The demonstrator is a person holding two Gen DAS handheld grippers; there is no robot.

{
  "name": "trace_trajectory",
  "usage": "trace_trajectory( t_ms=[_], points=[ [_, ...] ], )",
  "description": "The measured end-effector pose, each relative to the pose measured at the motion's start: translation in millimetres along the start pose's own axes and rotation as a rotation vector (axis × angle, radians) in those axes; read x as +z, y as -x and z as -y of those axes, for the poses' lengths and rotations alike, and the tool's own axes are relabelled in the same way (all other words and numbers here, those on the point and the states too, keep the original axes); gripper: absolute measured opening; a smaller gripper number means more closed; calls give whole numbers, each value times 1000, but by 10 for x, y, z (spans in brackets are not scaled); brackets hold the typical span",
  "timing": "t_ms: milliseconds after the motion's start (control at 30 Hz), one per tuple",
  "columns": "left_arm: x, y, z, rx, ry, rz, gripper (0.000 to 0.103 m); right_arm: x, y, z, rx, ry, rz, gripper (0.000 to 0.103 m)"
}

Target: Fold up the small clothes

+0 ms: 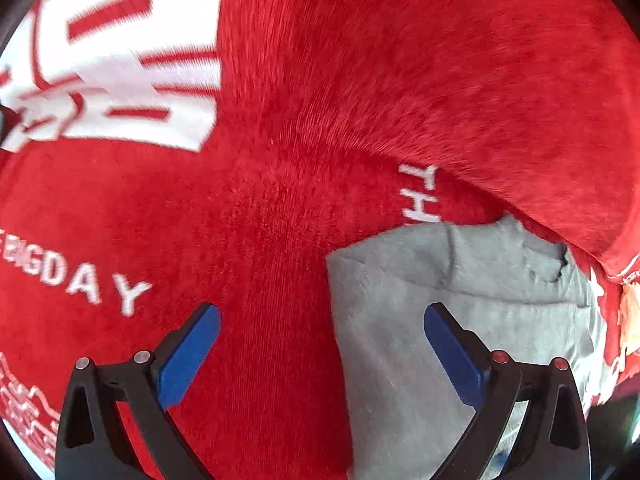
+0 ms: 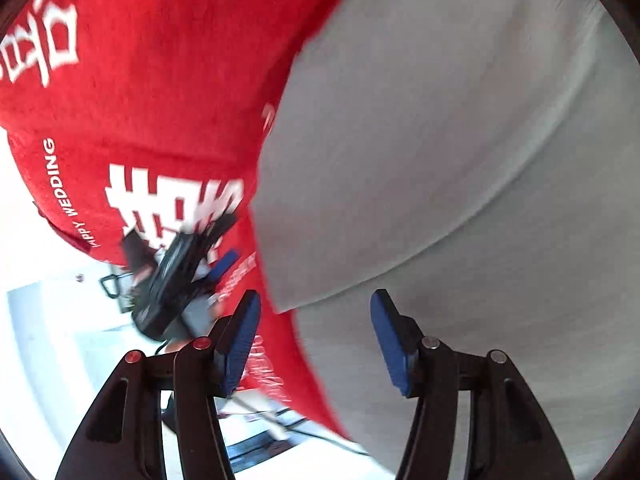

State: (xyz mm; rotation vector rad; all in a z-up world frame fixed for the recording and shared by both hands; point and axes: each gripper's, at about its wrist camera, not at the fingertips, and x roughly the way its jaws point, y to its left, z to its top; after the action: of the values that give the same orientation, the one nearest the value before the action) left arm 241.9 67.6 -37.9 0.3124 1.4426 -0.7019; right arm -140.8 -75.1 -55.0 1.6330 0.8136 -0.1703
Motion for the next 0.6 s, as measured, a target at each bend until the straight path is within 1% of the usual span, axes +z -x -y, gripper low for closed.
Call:
trace_trajectory(
  t_ms=[33, 100, 133, 167, 200, 233, 267, 300, 333, 367, 400, 433, 500, 533, 600],
  points=[
    [38, -74, -15, -7, -16, -19, 101, -73, -231, -67, 16, -12, -2, 62],
    [82, -177, -18, -12, -56, -45, 101, -170, -559, -147, 40, -33, 7, 62],
    [99, -224, -22, -21, -69, -64, 101, -209, -638, -137, 51, -47, 22, 62],
    [113, -273, -28, -36, -77, -85, 97, -228, -708, -144, 53, -59, 39, 62],
    [125, -320, -29, -61, -90, -103, 67, -245, -792, -151, 52, -77, 62, 62],
    [143, -341, -29, -133, -95, -120, 45, -257, -877, -148, 56, -98, 80, 53],
    [172, -308, -20, -148, -94, -102, 32, -262, -967, -149, 66, -118, 86, 19],
    [212, -258, -4, -175, -115, -96, 8, -259, -1045, -163, 80, -132, 79, 6],
    [238, -210, -3, -178, -135, -82, 8, -254, -1091, -197, 101, -139, 73, 6],
    [257, -163, -22, -177, -160, -60, 8, -248, -1103, -282, 126, -117, 79, 6],
    [272, -163, -59, -180, -181, -55, 8, -246, -1118, -366, 137, -84, 80, 6],
    [278, -216, -113, -183, -184, -68, 8, -252, -1150, -448, 126, -38, 76, 6],
    [271, -333, -187, -186, -169, -93, 8, -250, -1262, -448, 74, -10, 63, 6],
    [255, -344, -216, -194, -159, -82, 8, -250, -1340, -386, 47, -22, 54, 7],
    [226, -303, -240, -196, -150, -71, 8, -263, -1445, -207, -49, -57, 16, 6]
  ],
)
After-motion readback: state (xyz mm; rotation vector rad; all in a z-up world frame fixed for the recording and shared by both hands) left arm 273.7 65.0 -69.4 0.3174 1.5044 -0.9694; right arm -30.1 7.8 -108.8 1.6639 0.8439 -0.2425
